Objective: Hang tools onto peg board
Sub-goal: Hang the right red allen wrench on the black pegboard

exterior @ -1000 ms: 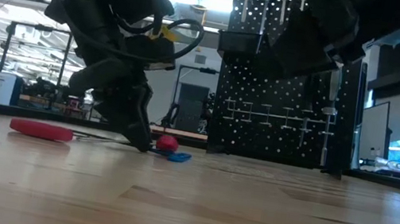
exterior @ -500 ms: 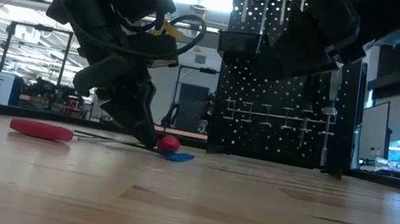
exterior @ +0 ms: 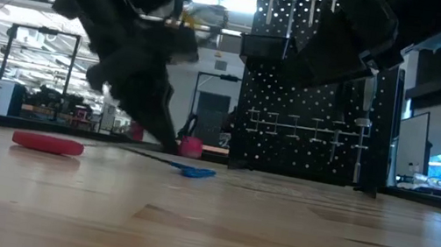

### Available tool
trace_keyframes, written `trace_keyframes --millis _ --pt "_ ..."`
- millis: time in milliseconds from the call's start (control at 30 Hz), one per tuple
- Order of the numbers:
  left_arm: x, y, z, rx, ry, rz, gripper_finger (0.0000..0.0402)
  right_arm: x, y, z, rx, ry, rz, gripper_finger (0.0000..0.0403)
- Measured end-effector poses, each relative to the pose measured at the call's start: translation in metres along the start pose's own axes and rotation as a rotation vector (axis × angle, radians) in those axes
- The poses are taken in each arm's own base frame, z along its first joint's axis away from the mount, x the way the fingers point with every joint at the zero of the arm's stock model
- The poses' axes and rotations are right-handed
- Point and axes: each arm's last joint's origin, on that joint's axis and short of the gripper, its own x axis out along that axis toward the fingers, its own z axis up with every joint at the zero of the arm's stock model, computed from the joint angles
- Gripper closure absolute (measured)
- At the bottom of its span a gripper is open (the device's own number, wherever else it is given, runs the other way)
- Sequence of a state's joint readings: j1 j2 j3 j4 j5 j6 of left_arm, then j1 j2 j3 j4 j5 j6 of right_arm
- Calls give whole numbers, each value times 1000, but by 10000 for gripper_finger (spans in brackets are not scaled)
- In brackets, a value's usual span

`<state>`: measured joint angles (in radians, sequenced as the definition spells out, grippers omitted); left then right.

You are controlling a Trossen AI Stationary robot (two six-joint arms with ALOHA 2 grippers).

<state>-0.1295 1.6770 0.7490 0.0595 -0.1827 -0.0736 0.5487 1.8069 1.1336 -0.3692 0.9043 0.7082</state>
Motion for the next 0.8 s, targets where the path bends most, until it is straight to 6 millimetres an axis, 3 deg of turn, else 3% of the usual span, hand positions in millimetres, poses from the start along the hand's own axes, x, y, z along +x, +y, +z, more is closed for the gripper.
trace_keyframes --millis 333,467,633,800 --pt "-48 -14 25 28 -199 43 401 -6 -1 3 9 -4 22 148" --pt "-67 -15 37 55 -325 83 401 -24 -7 16 46 -57 37 148" --pt "-100 -8 64 172 -613 140 401 -59 -20 36 107 -190 26 148" --pt "-129 -1 86 130 -898 231 401 -86 -34 59 171 -348 -38 148"
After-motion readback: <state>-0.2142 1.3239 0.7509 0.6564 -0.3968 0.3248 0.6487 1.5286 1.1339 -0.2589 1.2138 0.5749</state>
